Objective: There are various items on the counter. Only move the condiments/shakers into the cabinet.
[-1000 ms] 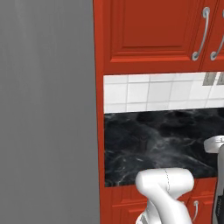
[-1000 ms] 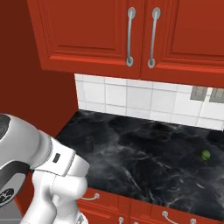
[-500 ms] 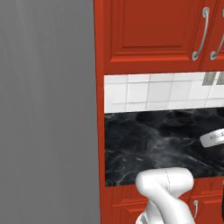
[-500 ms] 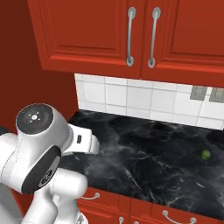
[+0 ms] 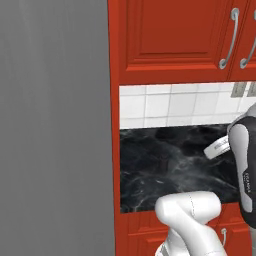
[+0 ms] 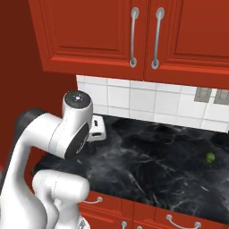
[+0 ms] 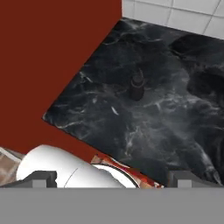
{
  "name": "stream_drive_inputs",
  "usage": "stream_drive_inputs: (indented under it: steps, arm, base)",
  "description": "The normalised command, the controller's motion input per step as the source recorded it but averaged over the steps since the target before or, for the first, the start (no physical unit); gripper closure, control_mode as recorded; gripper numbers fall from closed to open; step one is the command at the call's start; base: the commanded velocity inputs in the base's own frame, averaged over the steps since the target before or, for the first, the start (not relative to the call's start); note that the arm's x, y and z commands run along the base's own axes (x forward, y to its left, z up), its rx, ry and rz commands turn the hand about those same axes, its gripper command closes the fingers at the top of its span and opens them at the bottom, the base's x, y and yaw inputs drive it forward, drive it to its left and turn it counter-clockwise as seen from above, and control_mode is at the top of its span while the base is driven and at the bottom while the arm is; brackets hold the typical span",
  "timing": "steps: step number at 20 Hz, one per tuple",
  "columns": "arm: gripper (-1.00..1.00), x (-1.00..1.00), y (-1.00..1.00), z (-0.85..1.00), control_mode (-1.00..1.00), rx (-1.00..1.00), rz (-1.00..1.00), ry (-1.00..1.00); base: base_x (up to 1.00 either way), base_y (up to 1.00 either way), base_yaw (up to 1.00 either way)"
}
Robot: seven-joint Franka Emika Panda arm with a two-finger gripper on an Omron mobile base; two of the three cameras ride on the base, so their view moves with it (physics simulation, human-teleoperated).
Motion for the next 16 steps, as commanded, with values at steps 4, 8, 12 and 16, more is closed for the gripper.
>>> stream_drive_inputs:
  steps: [4,8,12,16]
  arm:
    - [-1.0,0.61,0.0,-0.88,-1.0,0.0,0.32,0.05]
    - [-1.0,0.49,-0.06,-0.77,-1.0,0.04,0.34,0.0]
    - [-1.0,0.36,-0.19,-0.68,-1.0,0.12,0.31,-0.02]
    - [-1.0,0.03,-0.36,-0.55,-1.0,0.22,0.23,-0.15]
  base:
    - [0.0,0.0,0.0]
    - [0.0,0.0,0.0]
    - [0.0,0.0,0.0]
    - [0.0,0.0,0.0]
